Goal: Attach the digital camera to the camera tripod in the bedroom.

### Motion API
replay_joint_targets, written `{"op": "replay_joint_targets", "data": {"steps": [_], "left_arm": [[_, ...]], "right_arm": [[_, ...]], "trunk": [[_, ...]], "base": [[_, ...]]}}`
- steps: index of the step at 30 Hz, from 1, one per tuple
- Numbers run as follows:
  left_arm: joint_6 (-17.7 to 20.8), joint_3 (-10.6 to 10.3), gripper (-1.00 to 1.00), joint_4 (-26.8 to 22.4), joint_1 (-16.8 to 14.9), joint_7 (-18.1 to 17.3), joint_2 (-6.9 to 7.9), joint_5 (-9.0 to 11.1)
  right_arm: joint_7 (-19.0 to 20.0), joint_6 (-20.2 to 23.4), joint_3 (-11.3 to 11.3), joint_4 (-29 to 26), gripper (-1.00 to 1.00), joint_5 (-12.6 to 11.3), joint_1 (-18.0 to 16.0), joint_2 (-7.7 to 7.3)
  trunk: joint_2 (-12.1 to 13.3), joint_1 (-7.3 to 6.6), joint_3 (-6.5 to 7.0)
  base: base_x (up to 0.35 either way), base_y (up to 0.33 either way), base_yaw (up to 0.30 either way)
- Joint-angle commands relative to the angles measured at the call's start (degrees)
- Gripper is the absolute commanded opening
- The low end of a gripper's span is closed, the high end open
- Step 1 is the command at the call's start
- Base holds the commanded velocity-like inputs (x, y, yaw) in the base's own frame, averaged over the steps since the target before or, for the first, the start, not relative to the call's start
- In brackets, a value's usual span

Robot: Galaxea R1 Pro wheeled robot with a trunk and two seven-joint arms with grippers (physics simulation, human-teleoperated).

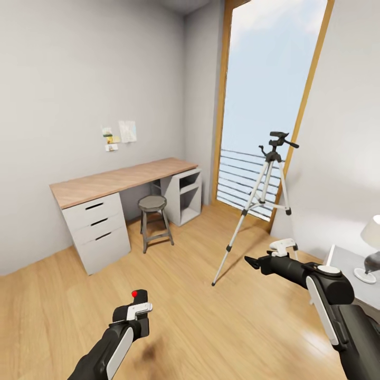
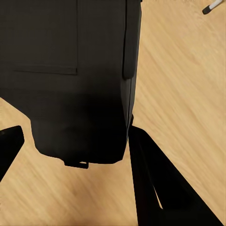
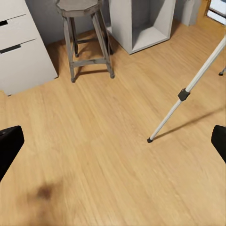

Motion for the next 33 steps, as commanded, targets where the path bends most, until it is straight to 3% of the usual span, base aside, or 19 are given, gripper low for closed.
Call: {"op": "replay_joint_targets", "data": {"steps": [1,33], "left_arm": [[0.3,-0.2,-1.00,-0.1,0.0,0.3,0.04,0.4],[0.2,-0.2,-1.00,-0.1,0.0,0.6,-0.10,0.3]], "right_arm": [[0.1,0.3,-0.1,0.0,1.00,-0.2,-0.1,-0.01],[0.1,0.3,-0.7,0.0,1.00,-0.2,0.0,-0.04]], "trunk": [[0.4,-0.23,0.12],[13.2,-7.26,5.87]], "base": [[0.000,0.000,0.000],[0.000,0.000,0.000]]}}
